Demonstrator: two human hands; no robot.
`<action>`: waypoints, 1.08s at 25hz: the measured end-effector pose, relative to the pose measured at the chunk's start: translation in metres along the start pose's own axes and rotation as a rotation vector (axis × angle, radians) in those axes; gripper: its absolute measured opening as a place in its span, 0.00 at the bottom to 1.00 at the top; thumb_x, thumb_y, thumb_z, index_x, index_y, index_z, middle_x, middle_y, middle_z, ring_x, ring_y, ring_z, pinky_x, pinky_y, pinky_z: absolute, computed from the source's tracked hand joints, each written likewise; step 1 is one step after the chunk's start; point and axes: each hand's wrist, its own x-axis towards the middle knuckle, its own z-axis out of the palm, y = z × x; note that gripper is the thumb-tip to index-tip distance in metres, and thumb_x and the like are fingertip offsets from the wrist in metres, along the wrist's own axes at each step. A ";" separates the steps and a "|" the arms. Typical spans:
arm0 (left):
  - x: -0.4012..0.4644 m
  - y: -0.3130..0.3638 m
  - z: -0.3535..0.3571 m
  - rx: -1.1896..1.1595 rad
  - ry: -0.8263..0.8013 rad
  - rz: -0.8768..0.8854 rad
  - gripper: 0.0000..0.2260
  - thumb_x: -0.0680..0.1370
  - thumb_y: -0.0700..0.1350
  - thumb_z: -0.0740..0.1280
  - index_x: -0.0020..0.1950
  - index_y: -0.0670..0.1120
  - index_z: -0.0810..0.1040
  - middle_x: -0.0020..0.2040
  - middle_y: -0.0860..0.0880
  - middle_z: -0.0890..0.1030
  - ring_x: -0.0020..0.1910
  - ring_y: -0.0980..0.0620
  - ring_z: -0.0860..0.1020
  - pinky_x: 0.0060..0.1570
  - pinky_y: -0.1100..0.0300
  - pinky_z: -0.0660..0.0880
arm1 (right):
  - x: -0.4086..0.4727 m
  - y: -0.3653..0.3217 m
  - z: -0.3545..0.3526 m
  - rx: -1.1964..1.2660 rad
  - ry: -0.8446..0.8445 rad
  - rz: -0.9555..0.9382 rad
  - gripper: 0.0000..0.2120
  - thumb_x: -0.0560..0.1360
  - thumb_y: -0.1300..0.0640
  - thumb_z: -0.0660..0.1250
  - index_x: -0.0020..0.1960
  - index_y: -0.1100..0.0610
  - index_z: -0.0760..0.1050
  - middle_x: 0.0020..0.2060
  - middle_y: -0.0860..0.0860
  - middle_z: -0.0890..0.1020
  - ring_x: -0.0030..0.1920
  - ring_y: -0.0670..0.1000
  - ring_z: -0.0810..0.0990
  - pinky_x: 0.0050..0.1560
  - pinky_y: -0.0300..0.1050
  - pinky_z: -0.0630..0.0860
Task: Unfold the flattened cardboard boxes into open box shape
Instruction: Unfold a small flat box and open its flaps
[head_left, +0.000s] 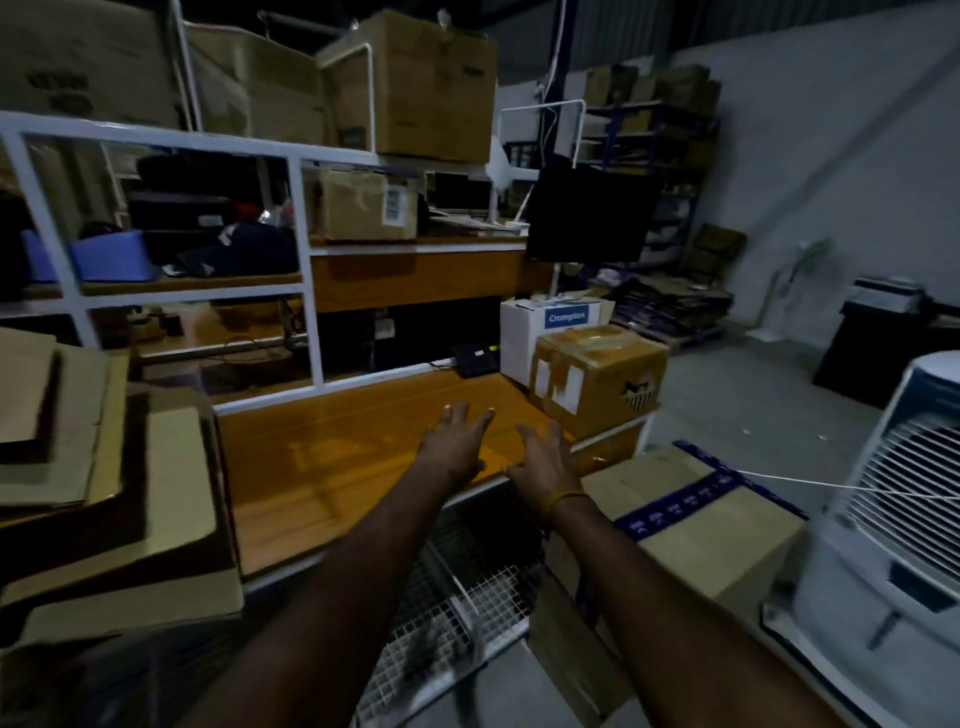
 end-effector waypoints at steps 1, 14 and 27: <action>0.008 0.009 0.004 0.004 -0.007 0.010 0.40 0.77 0.50 0.71 0.81 0.54 0.49 0.80 0.42 0.51 0.78 0.38 0.52 0.68 0.39 0.68 | 0.006 0.010 -0.001 -0.004 0.004 0.016 0.33 0.78 0.48 0.68 0.78 0.48 0.57 0.77 0.62 0.51 0.73 0.66 0.61 0.68 0.60 0.69; 0.185 0.034 0.055 0.000 -0.089 0.135 0.41 0.77 0.51 0.72 0.80 0.54 0.48 0.80 0.40 0.49 0.78 0.36 0.52 0.67 0.38 0.68 | 0.155 0.076 0.024 -0.051 0.056 0.129 0.37 0.74 0.46 0.71 0.78 0.44 0.56 0.76 0.60 0.57 0.72 0.66 0.64 0.66 0.61 0.71; 0.352 0.032 0.101 -0.139 -0.132 0.365 0.39 0.78 0.49 0.70 0.81 0.51 0.49 0.81 0.43 0.49 0.78 0.40 0.56 0.68 0.45 0.68 | 0.299 0.105 0.041 -0.063 0.132 0.303 0.29 0.78 0.48 0.65 0.76 0.46 0.59 0.74 0.59 0.57 0.69 0.66 0.65 0.65 0.61 0.70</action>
